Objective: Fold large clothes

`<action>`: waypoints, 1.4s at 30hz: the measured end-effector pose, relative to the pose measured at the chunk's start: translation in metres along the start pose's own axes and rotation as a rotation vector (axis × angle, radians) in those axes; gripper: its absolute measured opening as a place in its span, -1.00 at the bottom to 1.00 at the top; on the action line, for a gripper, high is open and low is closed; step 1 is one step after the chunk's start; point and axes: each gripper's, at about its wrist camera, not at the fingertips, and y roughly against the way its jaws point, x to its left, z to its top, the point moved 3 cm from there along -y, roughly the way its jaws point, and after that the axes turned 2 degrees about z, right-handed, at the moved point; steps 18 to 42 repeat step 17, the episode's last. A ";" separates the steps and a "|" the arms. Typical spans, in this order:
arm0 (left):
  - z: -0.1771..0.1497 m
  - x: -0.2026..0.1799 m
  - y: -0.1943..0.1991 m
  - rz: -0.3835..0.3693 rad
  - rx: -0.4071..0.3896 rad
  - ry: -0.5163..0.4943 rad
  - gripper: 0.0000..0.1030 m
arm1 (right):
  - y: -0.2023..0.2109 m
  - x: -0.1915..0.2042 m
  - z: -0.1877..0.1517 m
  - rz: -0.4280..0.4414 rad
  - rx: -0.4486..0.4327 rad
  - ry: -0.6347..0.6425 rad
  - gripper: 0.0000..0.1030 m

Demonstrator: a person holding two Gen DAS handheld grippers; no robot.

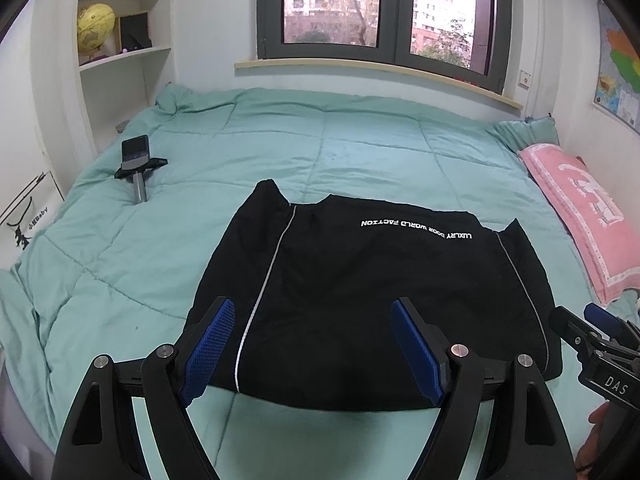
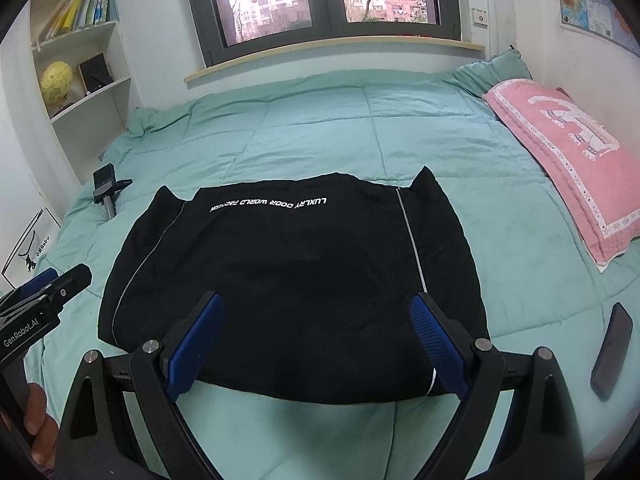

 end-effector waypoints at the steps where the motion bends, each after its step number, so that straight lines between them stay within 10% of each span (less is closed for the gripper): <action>1: 0.000 0.000 0.000 0.001 0.000 -0.001 0.58 | -0.001 0.000 0.000 0.001 0.001 0.000 0.84; 42: -0.001 0.002 -0.007 0.053 -0.016 -0.028 0.58 | -0.010 0.000 -0.004 0.005 0.023 0.001 0.84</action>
